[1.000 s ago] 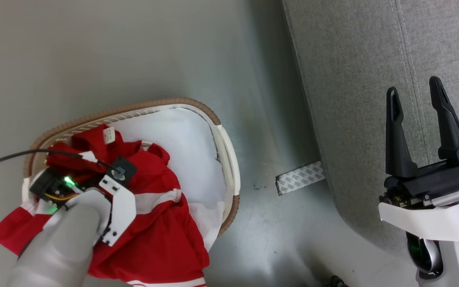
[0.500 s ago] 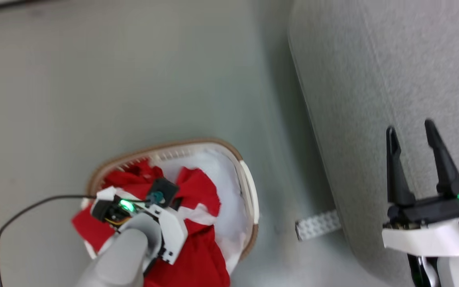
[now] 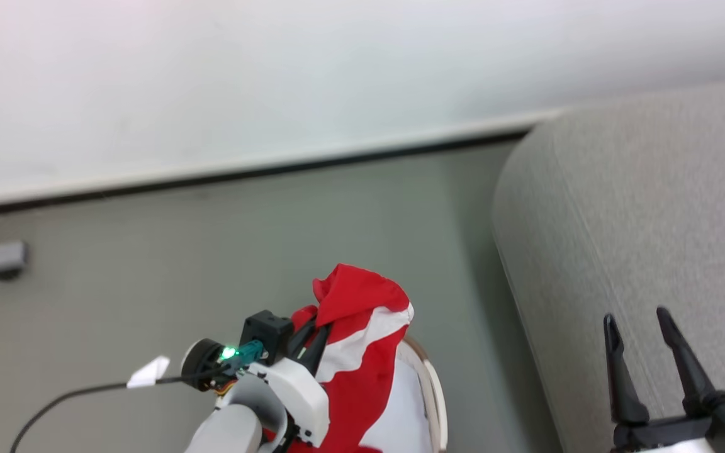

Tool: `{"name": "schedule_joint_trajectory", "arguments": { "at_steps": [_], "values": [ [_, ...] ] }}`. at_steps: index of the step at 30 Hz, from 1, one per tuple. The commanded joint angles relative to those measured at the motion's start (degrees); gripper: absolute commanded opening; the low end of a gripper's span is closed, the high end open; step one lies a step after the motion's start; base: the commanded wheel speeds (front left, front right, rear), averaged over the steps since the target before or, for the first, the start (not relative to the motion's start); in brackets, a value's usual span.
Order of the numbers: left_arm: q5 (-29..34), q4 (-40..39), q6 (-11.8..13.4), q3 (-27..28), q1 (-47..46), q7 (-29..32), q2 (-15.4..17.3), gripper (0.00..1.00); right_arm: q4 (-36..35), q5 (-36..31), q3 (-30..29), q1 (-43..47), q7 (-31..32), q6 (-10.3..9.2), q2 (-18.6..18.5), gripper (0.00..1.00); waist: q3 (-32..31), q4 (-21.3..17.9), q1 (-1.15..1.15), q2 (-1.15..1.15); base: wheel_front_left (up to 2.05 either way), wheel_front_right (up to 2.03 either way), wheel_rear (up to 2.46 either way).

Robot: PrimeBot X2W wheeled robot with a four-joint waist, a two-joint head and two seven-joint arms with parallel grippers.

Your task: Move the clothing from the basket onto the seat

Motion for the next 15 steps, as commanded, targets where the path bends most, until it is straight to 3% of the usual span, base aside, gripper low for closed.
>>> {"name": "schedule_joint_trajectory", "arguments": {
  "at_steps": [1, 5, 8, 15],
  "values": [
    [-0.6, -2.2, 0.4, 0.5, 1.7, 0.4, 0.3, 0.0, 0.2, -0.4, 0.0, 1.3, 0.0, -0.14, -0.1, 1.0, -6.3, 2.8, 0.02, 0.0, 0.0, 0.0, 0.0],
    [-3.0, -12.0, 1.0, 1.3, 5.7, 3.5, 1.1, 0.0, 0.5, 0.4, 3.2, 3.2, 0.0, -0.13, -0.1, 1.0, -9.9, 2.8, 0.02, 0.0, 0.0, 0.0, 0.0],
    [-3.5, -20.0, 1.4, 1.3, 7.9, 6.6, 2.2, 0.0, 1.0, 1.4, 9.3, 3.1, 0.0, -0.13, -0.8, 1.0, -11.2, 2.6, 0.02, 0.0, 0.0, 0.0, 0.0],
    [-4.4, -34.2, 1.3, 0.8, 11.1, 13.7, 5.2, 0.0, 1.4, 5.4, 26.0, -4.0, 0.0, -0.14, -12.5, 1.0, -11.6, 2.0, 0.02, 0.0, 0.0, 0.0, 0.0]
  ]
}}
